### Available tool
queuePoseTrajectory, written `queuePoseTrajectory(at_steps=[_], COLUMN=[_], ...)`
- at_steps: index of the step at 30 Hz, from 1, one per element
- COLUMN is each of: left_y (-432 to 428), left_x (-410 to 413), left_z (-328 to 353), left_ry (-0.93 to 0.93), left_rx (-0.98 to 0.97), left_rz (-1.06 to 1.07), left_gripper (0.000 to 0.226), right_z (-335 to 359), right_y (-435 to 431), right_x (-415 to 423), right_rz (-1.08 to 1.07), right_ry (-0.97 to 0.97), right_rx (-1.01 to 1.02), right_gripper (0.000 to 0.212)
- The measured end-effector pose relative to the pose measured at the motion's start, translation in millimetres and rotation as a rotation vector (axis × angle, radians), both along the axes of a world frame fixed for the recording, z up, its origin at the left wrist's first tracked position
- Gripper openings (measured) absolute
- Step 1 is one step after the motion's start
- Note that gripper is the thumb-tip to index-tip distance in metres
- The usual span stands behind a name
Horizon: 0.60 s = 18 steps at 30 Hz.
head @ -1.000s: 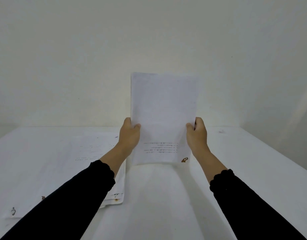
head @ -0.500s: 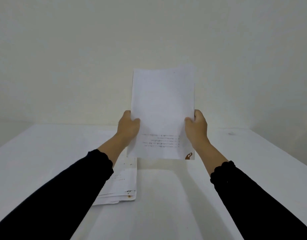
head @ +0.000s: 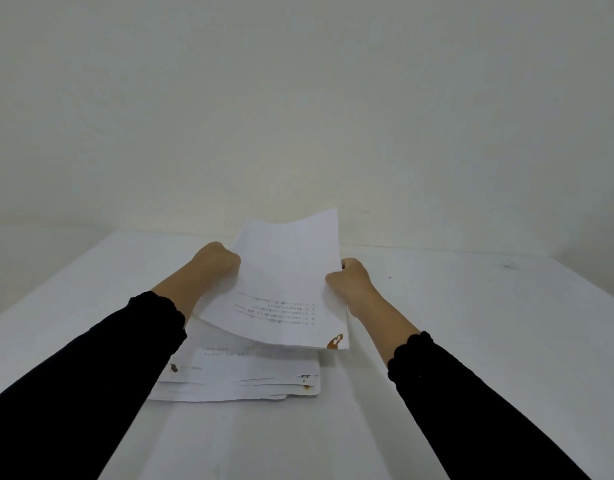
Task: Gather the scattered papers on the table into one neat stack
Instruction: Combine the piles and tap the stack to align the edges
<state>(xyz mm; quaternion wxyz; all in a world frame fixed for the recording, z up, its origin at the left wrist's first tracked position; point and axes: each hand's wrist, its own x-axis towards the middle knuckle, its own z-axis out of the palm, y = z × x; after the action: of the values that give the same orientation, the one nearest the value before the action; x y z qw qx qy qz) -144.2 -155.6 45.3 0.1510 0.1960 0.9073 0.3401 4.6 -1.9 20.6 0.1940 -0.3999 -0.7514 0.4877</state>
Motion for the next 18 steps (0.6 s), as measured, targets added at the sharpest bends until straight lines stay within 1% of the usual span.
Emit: queuePoseTrajectory(at_steps=[3, 4, 6, 7, 8, 9, 10, 11, 15, 16, 18], left_y=[-1, -2, -6, -7, -9, -11, -13, -13, -18, -18, -20], left_x=[-14, -16, -20, -21, -22, -24, -25, -27, -27, -28, -25], left_z=[-20, -24, -31, -36, -40, -43, -45, -48, -49, -51, -53], left_ry=[-0.003, -0.004, -0.012, -0.017, -0.021, -0.014, 0.015, 0.033, -0.001, -0.003, 0.008], left_rx=[-0.07, -0.089, -0.14, -0.162, -0.173, -0.204, -0.231, -0.256, -0.273, -0.285, -0.317], left_rz=[-0.018, -0.023, 0.008, 0.036, 0.051, 0.066, 0.081, 0.112, 0.21, 0.234, 0.256], left_gripper=[0.036, 0.033, 0.017, 0.015, 0.019, 0.017, 0.01, 0.016, 0.073, 0.081, 0.088], right_z=[-13, -16, -22, -25, -27, -29, -30, -31, -33, -33, -34], right_y=[-5, -6, -7, -7, -7, -7, -7, -6, -4, -5, -6], right_x=[-9, -10, -14, -15, -16, -17, -17, -17, -17, -17, -18], right_rz=[0.033, 0.038, 0.049, 0.051, 0.049, 0.045, 0.042, 0.045, 0.076, 0.087, 0.107], right_ry=[-0.077, -0.099, -0.149, -0.177, -0.205, -0.23, -0.253, -0.273, -0.3, -0.309, -0.339], right_rx=[-0.005, 0.001, 0.031, 0.056, 0.083, 0.105, 0.12, 0.13, 0.138, 0.137, 0.147], right_gripper=[0.028, 0.029, 0.031, 0.032, 0.032, 0.031, 0.031, 0.031, 0.04, 0.04, 0.04])
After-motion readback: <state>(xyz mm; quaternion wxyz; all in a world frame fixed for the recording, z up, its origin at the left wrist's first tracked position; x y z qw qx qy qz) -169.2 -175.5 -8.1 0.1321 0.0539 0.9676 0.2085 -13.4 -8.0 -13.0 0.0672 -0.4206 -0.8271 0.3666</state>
